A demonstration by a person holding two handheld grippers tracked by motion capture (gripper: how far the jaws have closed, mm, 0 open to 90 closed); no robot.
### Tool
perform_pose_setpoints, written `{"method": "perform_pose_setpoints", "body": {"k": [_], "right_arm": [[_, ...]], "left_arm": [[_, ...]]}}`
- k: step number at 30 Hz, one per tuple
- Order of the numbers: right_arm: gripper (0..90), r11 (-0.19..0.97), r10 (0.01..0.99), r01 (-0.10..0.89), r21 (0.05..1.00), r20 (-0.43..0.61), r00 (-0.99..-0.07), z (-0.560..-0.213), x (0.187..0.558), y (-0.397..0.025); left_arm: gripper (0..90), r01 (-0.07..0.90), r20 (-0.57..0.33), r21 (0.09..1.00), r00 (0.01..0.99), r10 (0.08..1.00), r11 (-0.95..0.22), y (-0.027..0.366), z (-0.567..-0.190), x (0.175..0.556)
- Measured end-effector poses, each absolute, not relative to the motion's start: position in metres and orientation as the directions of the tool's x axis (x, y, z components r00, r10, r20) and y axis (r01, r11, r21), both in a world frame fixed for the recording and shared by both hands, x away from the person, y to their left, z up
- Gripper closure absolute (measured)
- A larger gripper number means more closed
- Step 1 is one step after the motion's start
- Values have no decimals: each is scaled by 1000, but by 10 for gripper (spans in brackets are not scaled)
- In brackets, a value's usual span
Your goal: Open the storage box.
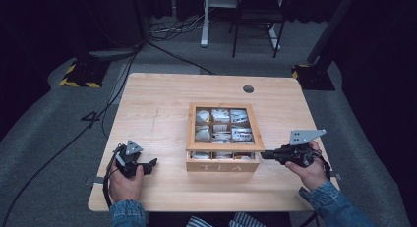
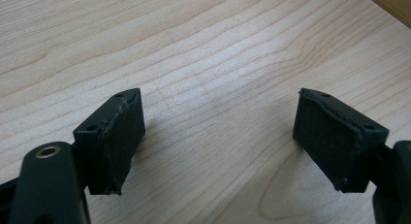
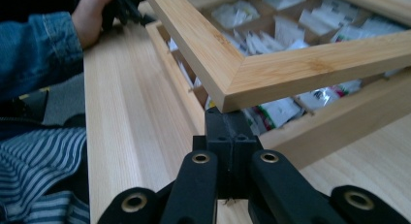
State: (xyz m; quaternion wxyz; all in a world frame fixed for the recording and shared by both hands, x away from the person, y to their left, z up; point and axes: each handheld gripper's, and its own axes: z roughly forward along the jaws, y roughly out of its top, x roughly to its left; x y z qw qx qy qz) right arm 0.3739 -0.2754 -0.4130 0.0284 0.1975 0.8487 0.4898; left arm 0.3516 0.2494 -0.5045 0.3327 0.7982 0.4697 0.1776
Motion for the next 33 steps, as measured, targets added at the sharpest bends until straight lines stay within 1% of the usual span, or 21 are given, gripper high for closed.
{"method": "perform_pose_setpoints", "body": {"k": [6,11,16,22,33], "right_arm": [[900,379,376,311,872,162,-912,-401,379,-275],[900,368,380,303,879,155,-912,-396,385,-274],[900,318,390,293,902,158,-907,-386,394,-273],[900,298,412,250,921,112,-904,-373,404,-266],[900,229,437,212,950,94,-894,-360,423,-256]], "left_arm": [[195,632,-29,698,496,868,-338,249,-504,352],[195,631,-29,699,496,868,-337,249,-505,352],[194,631,-21,699,489,872,-337,249,-504,353],[193,631,-21,699,489,872,-337,249,-504,353],[191,640,-32,701,469,882,-315,246,-505,353]]}}
